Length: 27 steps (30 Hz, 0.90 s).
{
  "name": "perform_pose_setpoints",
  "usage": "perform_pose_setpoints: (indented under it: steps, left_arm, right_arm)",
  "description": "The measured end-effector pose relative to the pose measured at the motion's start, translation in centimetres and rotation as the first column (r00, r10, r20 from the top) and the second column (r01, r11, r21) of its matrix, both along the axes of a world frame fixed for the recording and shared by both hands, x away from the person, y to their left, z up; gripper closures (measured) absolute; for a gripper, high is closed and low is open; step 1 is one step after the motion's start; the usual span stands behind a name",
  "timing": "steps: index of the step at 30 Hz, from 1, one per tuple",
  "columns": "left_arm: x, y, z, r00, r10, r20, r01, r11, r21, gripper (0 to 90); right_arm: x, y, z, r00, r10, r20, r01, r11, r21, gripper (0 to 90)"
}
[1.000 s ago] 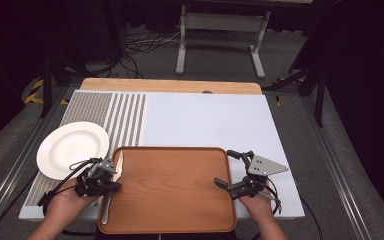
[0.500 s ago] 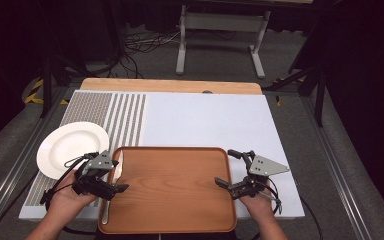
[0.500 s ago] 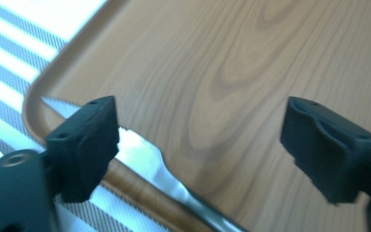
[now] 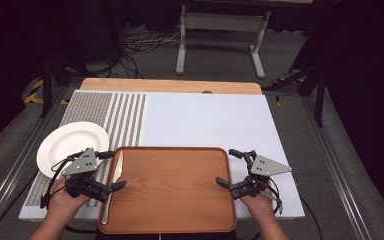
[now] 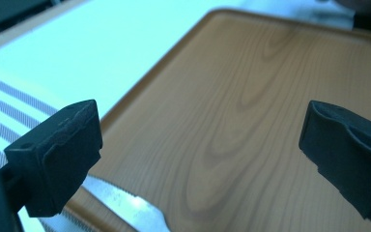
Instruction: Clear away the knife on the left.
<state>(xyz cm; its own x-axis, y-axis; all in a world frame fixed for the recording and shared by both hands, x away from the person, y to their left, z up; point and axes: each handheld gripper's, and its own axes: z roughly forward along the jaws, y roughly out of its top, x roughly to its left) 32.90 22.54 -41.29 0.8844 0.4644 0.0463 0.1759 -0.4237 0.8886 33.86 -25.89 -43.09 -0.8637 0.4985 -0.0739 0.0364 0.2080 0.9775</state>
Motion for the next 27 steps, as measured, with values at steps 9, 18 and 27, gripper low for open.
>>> perform_pose_setpoints:
  steps: [9, 18, 27]
  left_arm:
    - [-0.2, 1.5, -1.6, 0.9971, 0.013, 0.074, -0.001, 0.9857, -0.169, 1.8]
    - [-0.3, 2.6, -3.5, 0.9942, 0.023, 0.105, 0.005, 0.9646, -0.264, 1.3]
    - [0.0, 3.8, -5.0, 0.9966, 0.062, 0.055, -0.045, 0.9627, -0.267, 0.5]
  right_arm:
    - [0.0, -0.2, 0.0, 1.0, -0.007, 0.001, 0.007, 1.0, 0.001, 1.1]
    - [0.1, -0.4, -0.1, 0.9999, -0.014, -0.001, 0.014, 0.9999, 0.0, 0.9]
    - [0.3, -0.8, -0.4, 0.9995, -0.029, -0.012, 0.029, 0.9996, 0.004, 0.8]
